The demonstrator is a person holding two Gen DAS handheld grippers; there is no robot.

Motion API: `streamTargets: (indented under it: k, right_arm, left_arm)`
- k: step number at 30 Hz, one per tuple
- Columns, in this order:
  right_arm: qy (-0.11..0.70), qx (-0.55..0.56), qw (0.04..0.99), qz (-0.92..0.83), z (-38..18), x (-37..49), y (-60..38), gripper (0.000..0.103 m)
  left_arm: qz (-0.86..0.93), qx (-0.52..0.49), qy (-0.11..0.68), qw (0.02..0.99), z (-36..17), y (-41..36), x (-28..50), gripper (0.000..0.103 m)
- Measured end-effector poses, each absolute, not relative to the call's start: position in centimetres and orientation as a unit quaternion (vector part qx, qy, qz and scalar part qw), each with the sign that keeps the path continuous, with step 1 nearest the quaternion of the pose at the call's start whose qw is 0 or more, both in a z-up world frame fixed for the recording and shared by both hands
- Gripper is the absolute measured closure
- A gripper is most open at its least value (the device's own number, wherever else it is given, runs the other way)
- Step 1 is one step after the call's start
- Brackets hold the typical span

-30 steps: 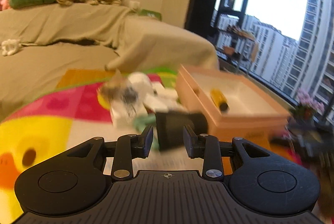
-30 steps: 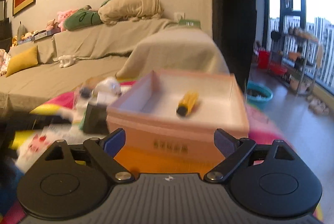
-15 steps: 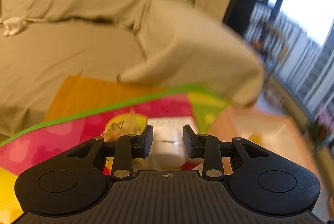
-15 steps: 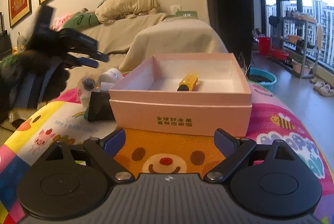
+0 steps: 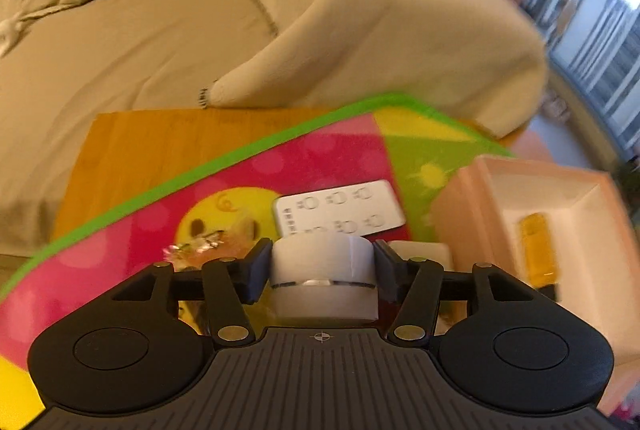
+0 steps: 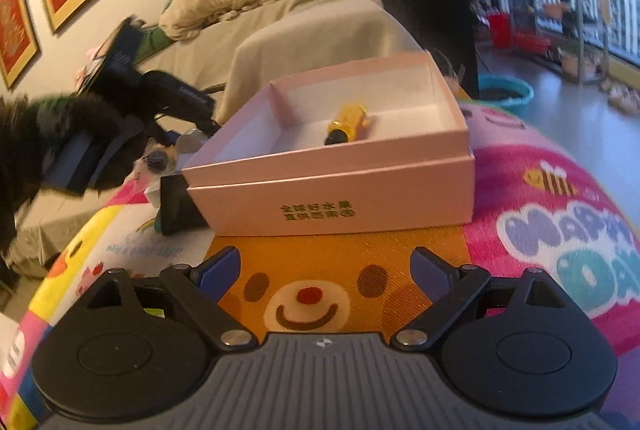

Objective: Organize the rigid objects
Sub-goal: 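Grasp the white round jar with the left gripper, then set the white jar down on the mat beside the right gripper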

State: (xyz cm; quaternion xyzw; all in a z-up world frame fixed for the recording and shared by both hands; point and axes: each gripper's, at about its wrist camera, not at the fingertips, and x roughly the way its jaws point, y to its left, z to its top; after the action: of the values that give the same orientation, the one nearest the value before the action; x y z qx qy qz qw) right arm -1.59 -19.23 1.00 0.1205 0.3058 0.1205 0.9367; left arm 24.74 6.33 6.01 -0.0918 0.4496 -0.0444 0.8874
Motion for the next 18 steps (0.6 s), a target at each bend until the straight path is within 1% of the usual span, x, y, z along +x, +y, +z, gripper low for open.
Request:
streamTargets:
  k: [2, 5, 10, 18]
  right_arm:
    - [0.315, 0.146, 0.930, 0.118, 0.7, -1.1, -20.0, 0.011]
    - [0.311, 0.178, 0.926, 0.122, 0.4, -1.1, -20.8, 0.010]
    - [0.309, 0.174, 0.927, 0.122, 0.4, -1.0, -20.5, 0.010]
    - [0.307, 0.143, 0.933, 0.123, 0.9, -1.5, -19.5, 0.010]
  left_arm:
    - [-0.076, -0.115, 0.412, 0.901, 6.3, 6.8, 22.7, 0.044]
    - [-0.104, -0.102, 0.358, 0.923, 7.3, 6.7, 18.1, 0.044]
    - [-0.143, -0.080, 0.279, 0.946, 8.5, 5.9, 9.3, 0.044]
    - [-0.201, -0.088, 0.269, 0.938, 6.9, 4.0, 0.1, 0.044]
